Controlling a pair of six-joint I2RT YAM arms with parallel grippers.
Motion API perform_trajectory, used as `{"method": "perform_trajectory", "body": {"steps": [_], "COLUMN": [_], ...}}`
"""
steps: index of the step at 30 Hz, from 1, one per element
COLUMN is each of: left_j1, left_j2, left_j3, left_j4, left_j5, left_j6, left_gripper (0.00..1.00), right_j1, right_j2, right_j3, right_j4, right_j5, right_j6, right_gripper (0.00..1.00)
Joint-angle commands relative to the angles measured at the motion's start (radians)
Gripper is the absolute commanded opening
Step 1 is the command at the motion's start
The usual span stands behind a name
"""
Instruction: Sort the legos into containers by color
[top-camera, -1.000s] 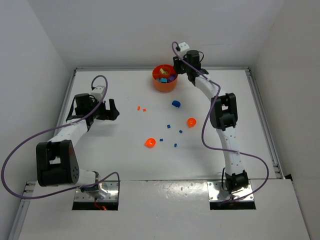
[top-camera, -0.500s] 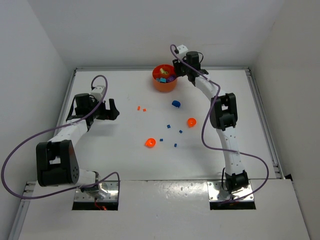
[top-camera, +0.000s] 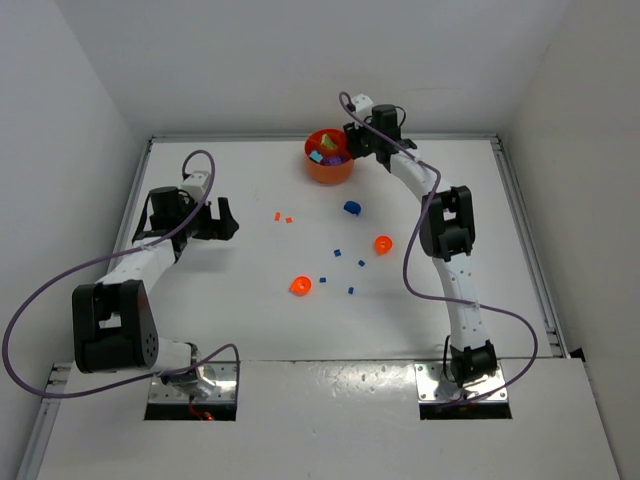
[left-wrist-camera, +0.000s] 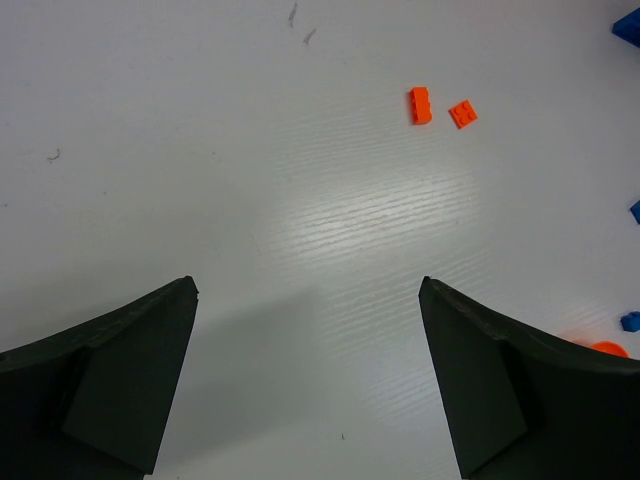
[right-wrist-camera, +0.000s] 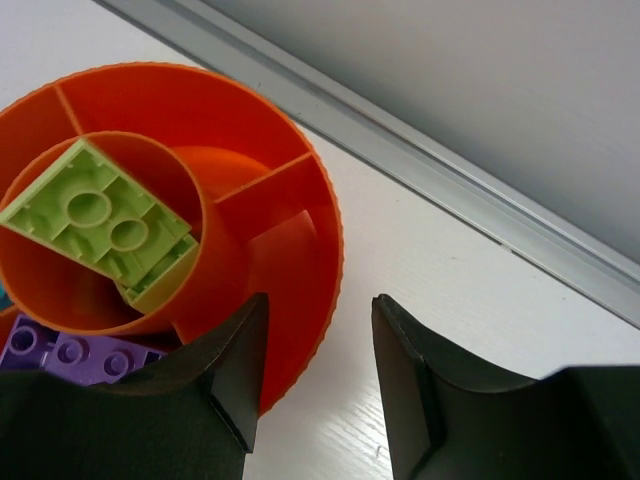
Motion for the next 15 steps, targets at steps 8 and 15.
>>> {"method": "perform_trajectory", "body": {"steps": [8, 15], "left_j1": [0.014, 0.014], "left_j2": [0.012, 0.012], "left_j3": [0.025, 0.025], "left_j4": [0.033, 0.024], "left_j5": [0.023, 0.032], "left_j6": [-0.009, -0.018], "left_gripper": [1.0, 1.0], "right_j1": [-0.006, -0.006], "right_j2": [-0.112, -0.208], "right_j3": [-0.044, -0.134], "right_j4": [-0.039, -0.026], "right_j5": [-0.131, -0.153], "right_j6": [-0.052, -0.074], "right_gripper": [0.48, 0.67]}}
